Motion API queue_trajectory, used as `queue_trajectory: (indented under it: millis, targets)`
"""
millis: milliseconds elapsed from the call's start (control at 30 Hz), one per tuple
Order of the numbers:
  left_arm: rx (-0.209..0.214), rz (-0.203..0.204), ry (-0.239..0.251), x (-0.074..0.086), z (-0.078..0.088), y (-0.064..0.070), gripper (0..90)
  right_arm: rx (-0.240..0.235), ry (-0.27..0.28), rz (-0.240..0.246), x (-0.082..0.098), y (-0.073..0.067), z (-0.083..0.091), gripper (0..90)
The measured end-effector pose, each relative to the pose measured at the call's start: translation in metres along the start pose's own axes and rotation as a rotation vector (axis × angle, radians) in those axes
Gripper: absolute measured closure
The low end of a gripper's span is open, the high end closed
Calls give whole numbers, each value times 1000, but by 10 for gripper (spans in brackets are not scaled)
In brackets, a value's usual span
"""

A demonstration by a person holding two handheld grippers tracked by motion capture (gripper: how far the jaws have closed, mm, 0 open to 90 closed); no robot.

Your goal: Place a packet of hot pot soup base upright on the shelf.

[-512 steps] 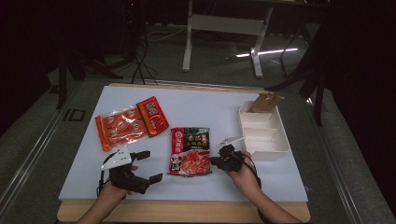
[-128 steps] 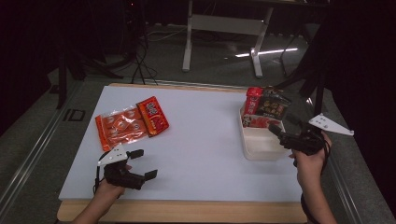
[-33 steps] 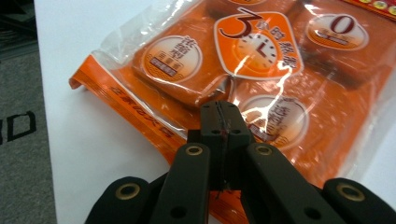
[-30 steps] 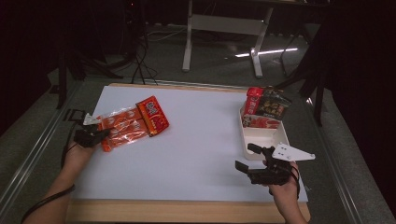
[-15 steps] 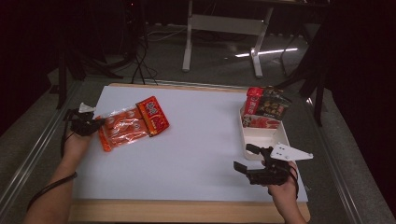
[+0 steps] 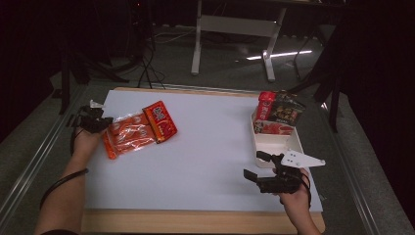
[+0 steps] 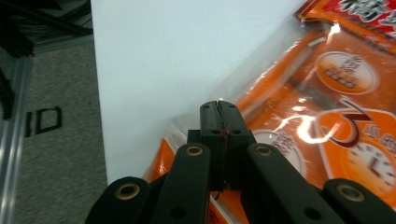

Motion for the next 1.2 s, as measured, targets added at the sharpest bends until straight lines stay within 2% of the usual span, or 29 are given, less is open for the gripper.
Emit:
queue_trajectory:
  millis: [67,133,233,467,533,800,867,933,967,1100,1133,1200]
  targets:
    - [-5,-12,-11,-1,-2,0,900,0,-3,6,0,-1,-1,153]
    - [19,-3,-24,0,-3,0,900,-1,-7,8,0,-2,-1,153]
    - [23,-37,-50,1,-1,3,900,-2,-4,5,1,-1,-1,153]
    - [119,-67,-100,14,7,19,900,-6,6,-2,1,-1,2,153]
    - [126,-70,-102,17,8,23,900,-4,8,4,0,-2,3,153]
    - [193,-127,-115,36,20,62,900,-5,11,8,-1,-5,5,153]
    - [214,-148,-118,43,24,77,900,-4,14,11,-1,-5,5,153]
    - [214,-148,-118,43,24,77,900,-4,15,9,-1,-5,5,153]
    - [240,-165,-118,46,26,89,900,-3,18,7,-2,-5,6,153]
    - [258,-195,-121,52,30,106,900,-4,14,10,-2,-5,5,153]
    - [258,-195,-121,52,30,106,900,-4,14,10,-2,-5,5,153]
    - [261,-226,-122,53,31,115,900,-8,9,20,-2,-8,4,153]
Point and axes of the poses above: each handheld gripper's, and its own axes: z roughly backward along the jaws, x roughly out of its underside, y roughly to its right, the point moved 8 cm from there along -z, roughly forward along the jaws, and after that the axes turned 15 degrees about -y, right-handed, at the moved point
